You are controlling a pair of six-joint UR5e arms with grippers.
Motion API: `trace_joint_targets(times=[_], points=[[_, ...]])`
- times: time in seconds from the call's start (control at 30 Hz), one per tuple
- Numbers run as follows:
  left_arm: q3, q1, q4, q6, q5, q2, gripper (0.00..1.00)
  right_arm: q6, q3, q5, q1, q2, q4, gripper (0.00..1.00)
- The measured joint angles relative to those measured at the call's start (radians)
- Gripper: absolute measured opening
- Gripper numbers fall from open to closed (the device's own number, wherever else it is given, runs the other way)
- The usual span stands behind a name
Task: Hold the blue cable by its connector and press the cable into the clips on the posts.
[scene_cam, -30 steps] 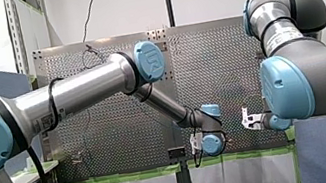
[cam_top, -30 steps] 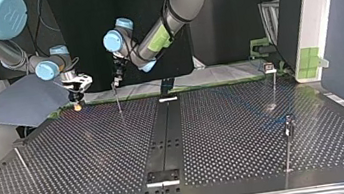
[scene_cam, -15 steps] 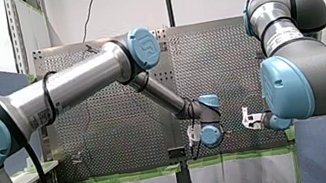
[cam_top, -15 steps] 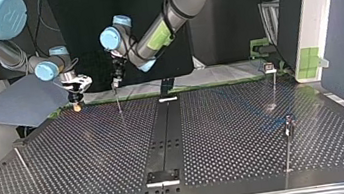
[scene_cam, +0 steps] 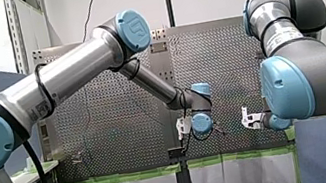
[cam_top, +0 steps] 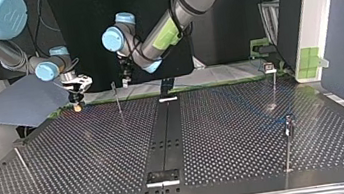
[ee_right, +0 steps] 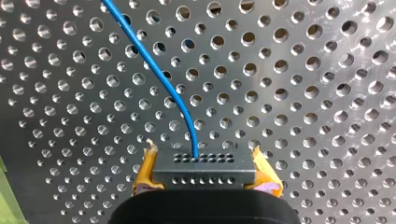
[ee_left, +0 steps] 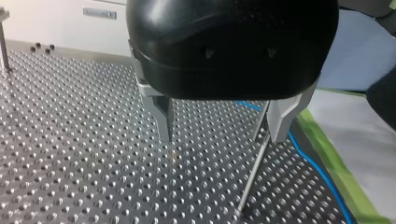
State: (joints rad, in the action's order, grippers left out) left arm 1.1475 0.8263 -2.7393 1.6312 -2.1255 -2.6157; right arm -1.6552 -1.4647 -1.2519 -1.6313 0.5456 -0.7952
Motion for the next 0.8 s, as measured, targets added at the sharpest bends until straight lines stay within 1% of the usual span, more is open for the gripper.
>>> trace_joint_targets(times=[0.23, 0.37, 0.57, 0.7, 0.8], points=[[0.057, 0.005, -0.057, 0.002, -0.018, 0.057, 1.00, -0.004, 0.002, 0.002, -0.001, 0.000, 0.001, 0.00], [0.096, 0.007, -0.096, 0.003, -0.019, 0.096, 1.00, -0.005, 0.004, 0.005, -0.001, 0.000, 0.003, 0.00], [0.161, 0.005, -0.160, 0.012, -0.015, 0.161, 1.00, -0.004, 0.004, 0.006, -0.003, 0.000, 0.008, 0.00], [0.200, 0.005, -0.200, 0.036, 0.000, 0.200, 1.00, -0.003, 0.004, 0.006, -0.004, 0.000, 0.011, 0.00], [0.226, 0.008, -0.218, 0.049, 0.006, 0.227, 1.00, -0.002, 0.004, 0.006, -0.004, 0.000, 0.013, 0.00]])
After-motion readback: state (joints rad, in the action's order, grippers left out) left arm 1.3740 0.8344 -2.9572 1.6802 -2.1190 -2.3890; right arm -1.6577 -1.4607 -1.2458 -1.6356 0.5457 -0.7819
